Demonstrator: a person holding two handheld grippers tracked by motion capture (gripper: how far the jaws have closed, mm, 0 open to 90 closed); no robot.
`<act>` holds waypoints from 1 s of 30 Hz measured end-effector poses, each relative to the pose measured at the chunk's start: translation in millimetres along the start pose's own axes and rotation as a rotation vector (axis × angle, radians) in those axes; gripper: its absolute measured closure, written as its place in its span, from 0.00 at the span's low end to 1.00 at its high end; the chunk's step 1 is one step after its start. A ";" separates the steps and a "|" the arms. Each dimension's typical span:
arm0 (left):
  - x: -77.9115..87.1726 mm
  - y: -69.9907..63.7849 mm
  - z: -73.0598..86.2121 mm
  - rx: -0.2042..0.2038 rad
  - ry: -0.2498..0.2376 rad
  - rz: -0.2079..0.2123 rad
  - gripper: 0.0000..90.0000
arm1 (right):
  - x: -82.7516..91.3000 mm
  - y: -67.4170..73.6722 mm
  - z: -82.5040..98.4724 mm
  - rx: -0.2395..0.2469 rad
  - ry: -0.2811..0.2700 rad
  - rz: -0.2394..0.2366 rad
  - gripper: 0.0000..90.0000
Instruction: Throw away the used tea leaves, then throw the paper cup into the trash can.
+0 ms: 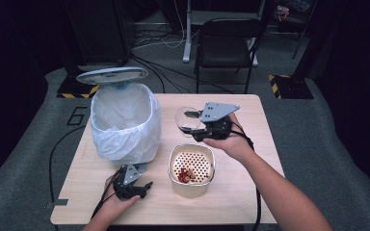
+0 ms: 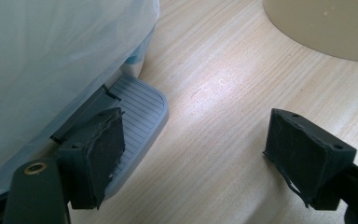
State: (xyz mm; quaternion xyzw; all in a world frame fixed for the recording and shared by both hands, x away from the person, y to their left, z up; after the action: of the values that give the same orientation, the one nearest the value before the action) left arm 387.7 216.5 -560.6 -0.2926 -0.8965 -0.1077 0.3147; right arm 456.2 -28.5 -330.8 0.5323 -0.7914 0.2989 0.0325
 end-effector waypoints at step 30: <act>-0.2 1.1 -1.2 -0.015 -0.006 0.003 0.22 | -29.3 -34.5 -68.6 -0.176 -0.041 -0.021 0.54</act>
State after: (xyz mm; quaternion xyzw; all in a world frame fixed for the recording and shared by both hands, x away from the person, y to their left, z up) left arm 389.1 216.9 -559.8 -0.2967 -0.8961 -0.1130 0.3101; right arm 480.3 21.6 -270.3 0.5418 -0.8094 0.2166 0.0661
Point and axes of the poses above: each handheld gripper's, and its own axes: x roughly backward along the jaws, z roughly out of its underside, y roughly to its left, the point moved 5 cm from there along -x, roughly forward along the jaws, and after that the axes turned 11 degrees about x, right-handed, at the moved point
